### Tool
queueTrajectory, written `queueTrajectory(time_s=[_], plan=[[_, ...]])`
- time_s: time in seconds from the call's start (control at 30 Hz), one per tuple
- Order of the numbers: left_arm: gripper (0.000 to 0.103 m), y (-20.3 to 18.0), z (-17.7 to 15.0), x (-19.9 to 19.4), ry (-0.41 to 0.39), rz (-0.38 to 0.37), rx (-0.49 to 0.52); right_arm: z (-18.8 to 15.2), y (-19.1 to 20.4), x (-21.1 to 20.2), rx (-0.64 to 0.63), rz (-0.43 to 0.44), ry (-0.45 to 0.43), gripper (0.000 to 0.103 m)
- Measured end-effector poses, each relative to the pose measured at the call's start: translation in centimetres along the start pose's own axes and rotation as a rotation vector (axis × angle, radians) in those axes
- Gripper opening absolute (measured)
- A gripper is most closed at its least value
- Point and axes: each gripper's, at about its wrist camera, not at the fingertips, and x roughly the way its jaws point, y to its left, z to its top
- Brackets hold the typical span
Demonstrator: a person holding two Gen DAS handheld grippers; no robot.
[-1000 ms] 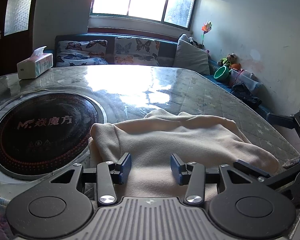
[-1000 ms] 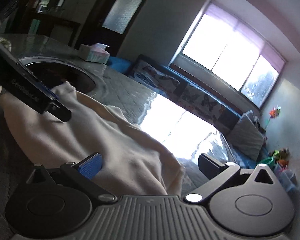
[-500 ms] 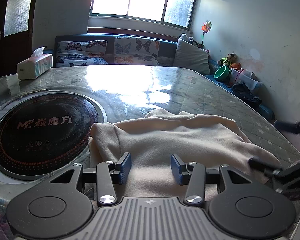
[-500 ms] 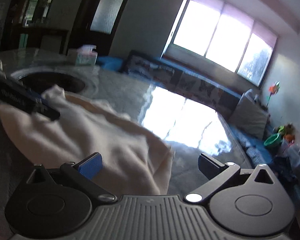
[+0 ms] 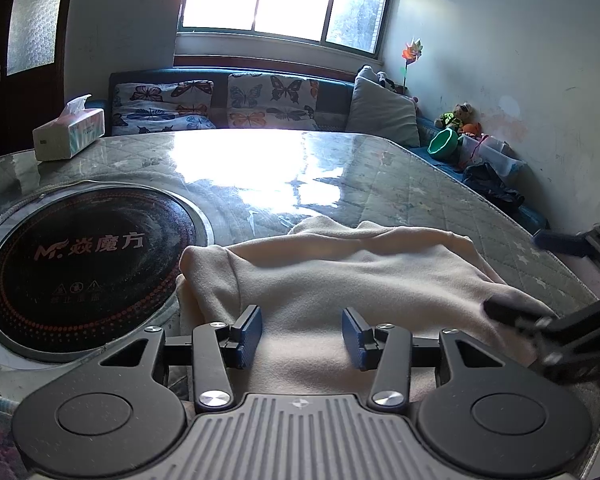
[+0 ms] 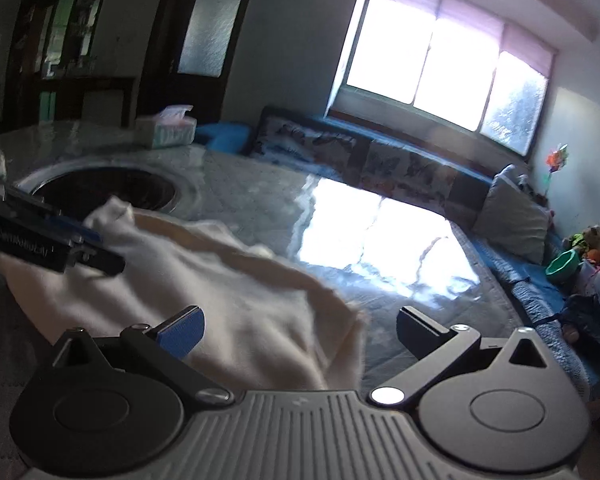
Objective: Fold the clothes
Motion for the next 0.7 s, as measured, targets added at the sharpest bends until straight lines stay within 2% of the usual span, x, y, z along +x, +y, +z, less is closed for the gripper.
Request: queueTrajectory(time_s=[0.1, 0.2, 0.33, 0.47, 0.7], plan=[[0.048, 0.0, 0.0, 0.0, 0.002, -0.001, 0.001, -1.2, 0.7, 0.9, -0.018, 0.003, 0.041, 0.103], [0.049, 0.0, 0.0, 0.0, 0.003, -0.001, 0.010, -1.5, 0.0, -0.1, 0.019, 0.014, 0.026, 0.103], [0.051, -0.1, 0.0, 0.1, 0.004, 0.001, 0.015, -1.2, -1.9, -1.1, 0.097, -0.024, 0.007, 0.103], [0.051, -0.1, 0.0, 0.1, 0.005, 0.002, 0.022, -2.2, -2.8, -0.1, 0.107, -0.058, 0.064, 0.103], [0.052, -0.2, 0.1, 0.2, 0.009, 0.006, 0.032, -2.9, -4.2, -1.0, 0.146, -0.088, 0.074, 0.103]])
